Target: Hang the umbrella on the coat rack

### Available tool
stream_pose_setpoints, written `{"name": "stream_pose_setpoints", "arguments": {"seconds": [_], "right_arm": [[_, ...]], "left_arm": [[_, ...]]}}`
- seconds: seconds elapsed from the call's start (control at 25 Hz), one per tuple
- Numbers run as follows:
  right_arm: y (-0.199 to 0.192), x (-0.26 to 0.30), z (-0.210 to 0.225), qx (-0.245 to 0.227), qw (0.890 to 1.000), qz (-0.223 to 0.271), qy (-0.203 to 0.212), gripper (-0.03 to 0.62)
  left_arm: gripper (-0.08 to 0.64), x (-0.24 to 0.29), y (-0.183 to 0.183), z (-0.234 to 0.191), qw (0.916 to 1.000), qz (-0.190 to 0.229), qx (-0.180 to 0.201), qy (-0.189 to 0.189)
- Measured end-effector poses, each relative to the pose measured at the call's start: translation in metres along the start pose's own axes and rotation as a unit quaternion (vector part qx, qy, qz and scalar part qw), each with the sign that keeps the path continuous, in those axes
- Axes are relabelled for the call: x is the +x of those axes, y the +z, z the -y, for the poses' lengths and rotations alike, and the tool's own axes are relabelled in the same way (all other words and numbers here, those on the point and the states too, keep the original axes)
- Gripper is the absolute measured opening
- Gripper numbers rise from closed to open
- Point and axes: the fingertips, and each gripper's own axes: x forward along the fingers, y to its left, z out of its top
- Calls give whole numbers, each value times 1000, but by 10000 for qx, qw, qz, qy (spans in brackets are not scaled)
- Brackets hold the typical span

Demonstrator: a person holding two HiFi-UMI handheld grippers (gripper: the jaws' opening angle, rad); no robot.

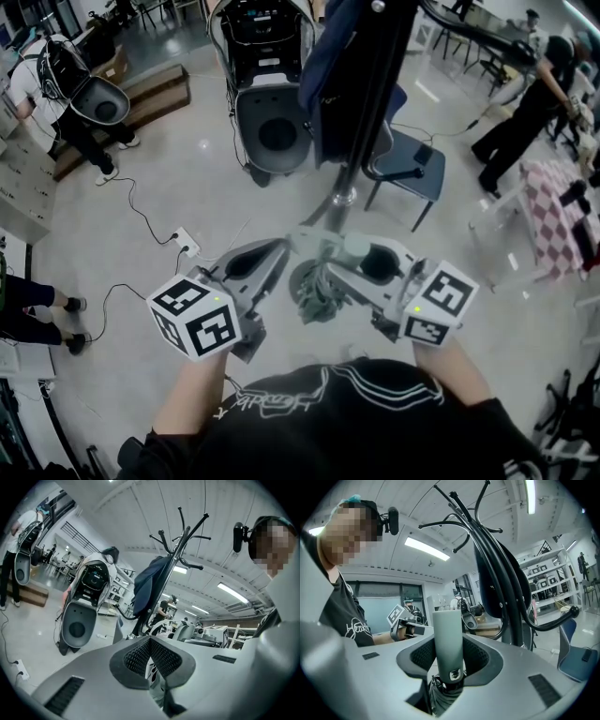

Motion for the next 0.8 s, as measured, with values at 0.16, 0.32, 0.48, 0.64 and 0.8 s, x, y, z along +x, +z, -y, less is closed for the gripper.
{"name": "stream_pose_setpoints", "arguments": {"seconds": [0.16, 0.32, 0.48, 0.64, 0.8], "right_arm": [[-1, -10, 18, 29, 10000, -16, -28, 161], [-6, -7, 31, 63, 9999, -34, -92, 161], [-11, -3, 36, 58, 9998, -91, -153, 161], [-16, 0, 44, 125, 9997, -133, -180, 161], [-21, 5, 51, 197, 9995, -149, -204, 161]], "left_arm": [[-3, 21, 2, 4, 9999, -56, 71, 70], [-3, 32, 2, -4, 9998, -68, 115, 150], [-3, 40, -1, -10, 9996, -95, 121, 216], [-2, 46, -4, -16, 9996, -143, 100, 238], [-3, 50, -5, -25, 9995, -169, 80, 268]]}}
